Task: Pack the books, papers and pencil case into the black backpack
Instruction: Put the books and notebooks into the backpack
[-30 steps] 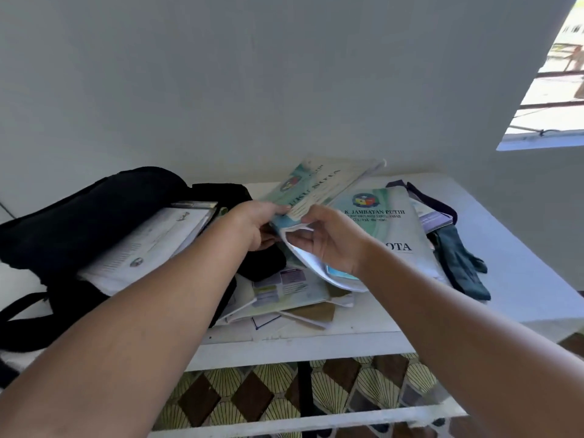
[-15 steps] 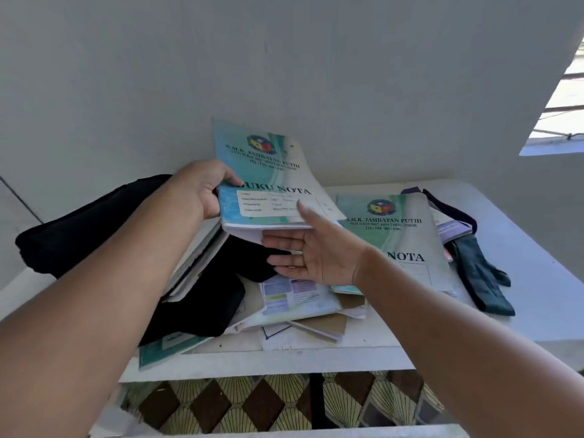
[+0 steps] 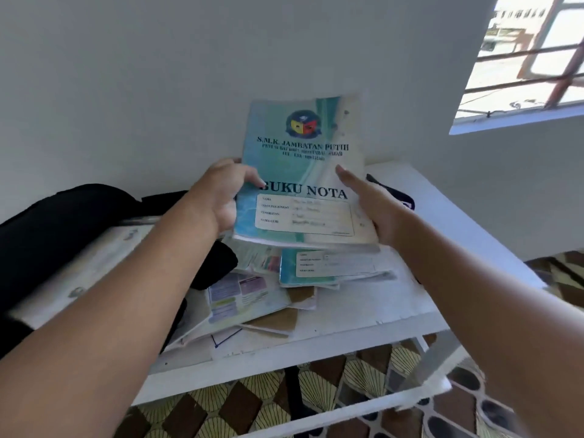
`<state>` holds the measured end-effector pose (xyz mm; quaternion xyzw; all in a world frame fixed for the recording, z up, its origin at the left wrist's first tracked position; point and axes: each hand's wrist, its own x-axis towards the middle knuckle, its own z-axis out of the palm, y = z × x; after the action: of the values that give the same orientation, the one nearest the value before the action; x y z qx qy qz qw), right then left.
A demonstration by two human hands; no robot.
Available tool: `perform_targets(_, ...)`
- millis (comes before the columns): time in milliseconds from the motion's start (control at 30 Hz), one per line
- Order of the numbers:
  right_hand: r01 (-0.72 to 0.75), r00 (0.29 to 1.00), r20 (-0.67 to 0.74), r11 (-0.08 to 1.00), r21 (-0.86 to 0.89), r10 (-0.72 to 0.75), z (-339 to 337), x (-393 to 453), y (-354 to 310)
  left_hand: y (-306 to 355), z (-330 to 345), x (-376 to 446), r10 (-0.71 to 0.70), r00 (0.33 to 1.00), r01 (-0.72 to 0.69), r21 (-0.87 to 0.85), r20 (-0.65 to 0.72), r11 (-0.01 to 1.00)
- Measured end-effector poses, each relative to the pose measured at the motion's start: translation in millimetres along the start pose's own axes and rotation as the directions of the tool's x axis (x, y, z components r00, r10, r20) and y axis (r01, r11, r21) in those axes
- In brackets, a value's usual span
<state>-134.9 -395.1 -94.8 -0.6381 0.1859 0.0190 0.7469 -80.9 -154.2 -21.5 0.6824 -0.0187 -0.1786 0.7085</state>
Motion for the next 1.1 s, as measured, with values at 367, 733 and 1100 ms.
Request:
perform_targets(367,-0.145,0.86,-0.418,0.645,-0.75,-0.293,-41.8,12.1,51.1,-113.7,37.1,46.0,0.065,0.997,-0.058,0.867,0.03,0.495)
perform_targets(733,0.131,0.989,0.134,0.823,-0.552,-0.068,115.1,23.1,45.6,-64.9,-63.3,0.5,-0.116,0.987,0.067,0.933,-0.115,-0.353)
perform_targets(1100,-0.002,0.953,0.246,0.818,-0.575,0.176,243.0,25.5,77.6,-44.5,-158.5,-25.0,0.39,0.908,0.091,0.981,-0.153,0.173)
